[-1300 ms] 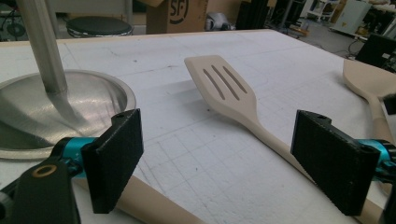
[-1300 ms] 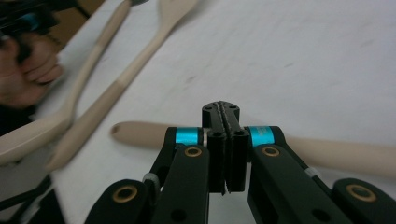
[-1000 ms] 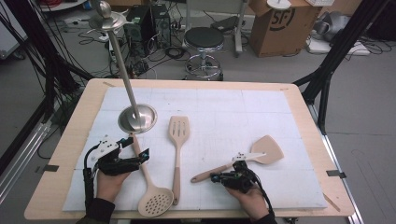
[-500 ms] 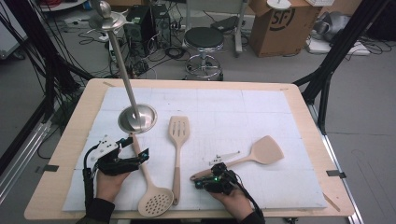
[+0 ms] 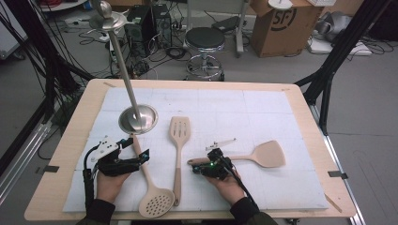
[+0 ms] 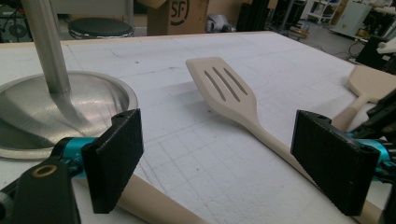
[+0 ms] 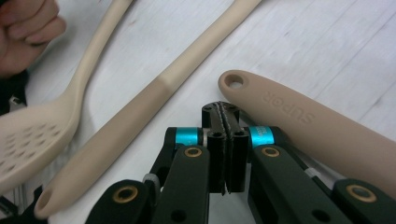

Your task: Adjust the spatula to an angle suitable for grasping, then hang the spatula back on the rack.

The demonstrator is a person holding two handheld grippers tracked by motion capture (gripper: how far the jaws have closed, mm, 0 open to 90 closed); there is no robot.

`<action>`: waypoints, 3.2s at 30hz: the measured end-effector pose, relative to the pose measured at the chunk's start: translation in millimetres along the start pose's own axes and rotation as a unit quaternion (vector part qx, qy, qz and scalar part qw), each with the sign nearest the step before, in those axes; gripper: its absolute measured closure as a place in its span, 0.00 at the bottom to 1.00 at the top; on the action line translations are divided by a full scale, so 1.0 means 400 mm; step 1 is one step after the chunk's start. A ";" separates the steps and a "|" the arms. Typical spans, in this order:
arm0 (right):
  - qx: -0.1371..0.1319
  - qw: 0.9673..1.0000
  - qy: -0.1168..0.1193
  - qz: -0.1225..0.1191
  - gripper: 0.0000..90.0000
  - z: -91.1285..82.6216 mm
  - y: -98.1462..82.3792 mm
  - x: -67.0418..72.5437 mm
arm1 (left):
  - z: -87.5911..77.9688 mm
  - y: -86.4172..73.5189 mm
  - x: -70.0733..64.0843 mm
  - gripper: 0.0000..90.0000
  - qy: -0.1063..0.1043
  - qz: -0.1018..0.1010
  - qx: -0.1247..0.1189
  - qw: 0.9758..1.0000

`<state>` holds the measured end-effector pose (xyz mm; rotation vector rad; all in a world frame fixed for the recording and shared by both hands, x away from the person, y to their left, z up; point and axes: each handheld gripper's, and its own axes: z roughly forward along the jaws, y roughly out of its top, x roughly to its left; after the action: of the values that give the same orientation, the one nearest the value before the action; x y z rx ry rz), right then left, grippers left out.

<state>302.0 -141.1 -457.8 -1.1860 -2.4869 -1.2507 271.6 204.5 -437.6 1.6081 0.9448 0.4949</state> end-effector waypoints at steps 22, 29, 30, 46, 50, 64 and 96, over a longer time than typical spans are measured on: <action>-0.039 0.996 -0.054 0.062 1.00 0.005 0.076 -0.114 | 0.001 -0.001 0.002 0.20 -0.001 -0.001 0.000 1.000; -0.060 0.991 -0.086 0.082 1.00 0.000 0.100 -0.155 | -0.004 -0.004 0.004 0.20 0.001 -0.001 0.002 1.000; -0.060 0.991 -0.086 0.082 1.00 0.000 0.100 -0.155 | -0.006 -0.004 0.005 0.20 0.001 -0.001 0.003 1.000; -0.083 0.987 -0.076 0.116 0.84 -0.042 0.105 -0.200 | -0.012 -0.006 0.010 0.20 0.004 -0.006 0.000 1.000; -0.097 0.986 -0.069 0.117 0.69 -0.075 0.104 -0.194 | -0.013 -0.005 0.008 0.20 0.003 -0.005 -0.001 1.000; -0.120 0.978 -0.085 0.147 0.51 -0.241 0.056 -0.244 | -0.011 -0.005 0.004 0.20 0.004 -0.004 0.001 1.000; 0.030 0.986 -0.153 0.057 0.63 -0.205 0.044 -0.259 | -0.003 -0.004 0.002 0.20 0.000 -0.004 0.002 1.000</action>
<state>366.7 -255.6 -436.5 -1.5849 -2.5942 -1.0259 270.6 206.0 -439.0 1.6063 0.9532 0.4883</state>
